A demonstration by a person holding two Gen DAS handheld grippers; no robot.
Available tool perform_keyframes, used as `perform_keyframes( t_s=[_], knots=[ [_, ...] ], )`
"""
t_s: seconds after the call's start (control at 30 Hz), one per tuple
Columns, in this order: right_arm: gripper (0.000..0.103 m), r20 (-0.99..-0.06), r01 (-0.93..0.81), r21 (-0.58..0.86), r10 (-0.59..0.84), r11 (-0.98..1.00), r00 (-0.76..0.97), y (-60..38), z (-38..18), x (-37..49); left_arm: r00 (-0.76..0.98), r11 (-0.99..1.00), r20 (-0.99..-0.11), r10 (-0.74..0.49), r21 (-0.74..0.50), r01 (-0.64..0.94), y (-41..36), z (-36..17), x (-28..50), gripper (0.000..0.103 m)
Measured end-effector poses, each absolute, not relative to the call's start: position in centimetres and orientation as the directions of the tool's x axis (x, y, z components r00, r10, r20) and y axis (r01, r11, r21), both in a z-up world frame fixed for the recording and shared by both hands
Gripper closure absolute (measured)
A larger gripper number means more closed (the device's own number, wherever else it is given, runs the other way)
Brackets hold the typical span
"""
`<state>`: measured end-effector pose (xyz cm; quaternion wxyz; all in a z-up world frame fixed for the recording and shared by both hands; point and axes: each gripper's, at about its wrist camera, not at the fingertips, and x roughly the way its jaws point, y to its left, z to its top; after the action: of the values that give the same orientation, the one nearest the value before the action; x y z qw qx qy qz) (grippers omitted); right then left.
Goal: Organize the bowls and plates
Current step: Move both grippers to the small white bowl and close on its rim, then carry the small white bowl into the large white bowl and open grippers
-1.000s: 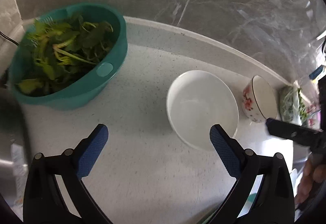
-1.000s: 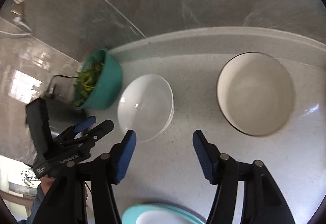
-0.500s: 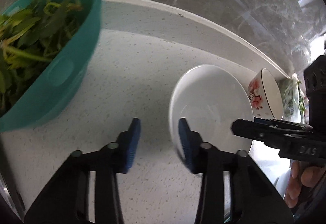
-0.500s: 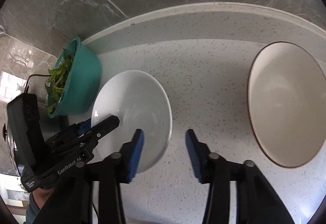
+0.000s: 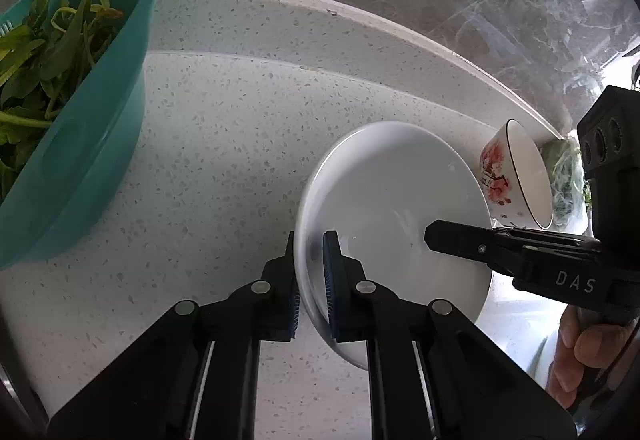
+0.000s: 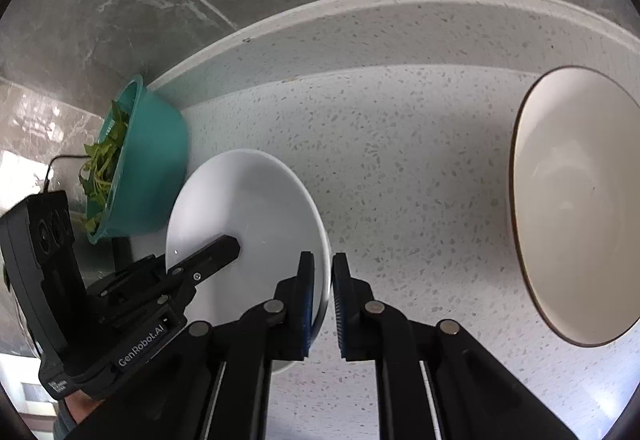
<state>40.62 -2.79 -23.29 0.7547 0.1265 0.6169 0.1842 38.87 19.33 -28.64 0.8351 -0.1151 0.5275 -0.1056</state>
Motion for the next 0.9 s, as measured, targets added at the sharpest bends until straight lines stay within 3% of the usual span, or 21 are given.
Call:
perform_keyframes(
  t_s=[0.43, 0.9],
  knots=[
    [0.092, -0.875, -0.118, 0.423, 0.439, 0.899, 0.206, -4.6, -20.3, 39.2, 0.430, 0.943, -0.843, -0.322, -0.327, 0.065, 19.9, -25.6, 36.7, 0.095],
    [0.091, -0.836, -0.061, 0.438, 0.431, 0.897, 0.339, -13.1, -12.7, 29.5, 0.448, 0.915, -0.799, -0.402, -0.326, 0.239, 10.6, -17.8, 28.9, 0.095]
  ],
)
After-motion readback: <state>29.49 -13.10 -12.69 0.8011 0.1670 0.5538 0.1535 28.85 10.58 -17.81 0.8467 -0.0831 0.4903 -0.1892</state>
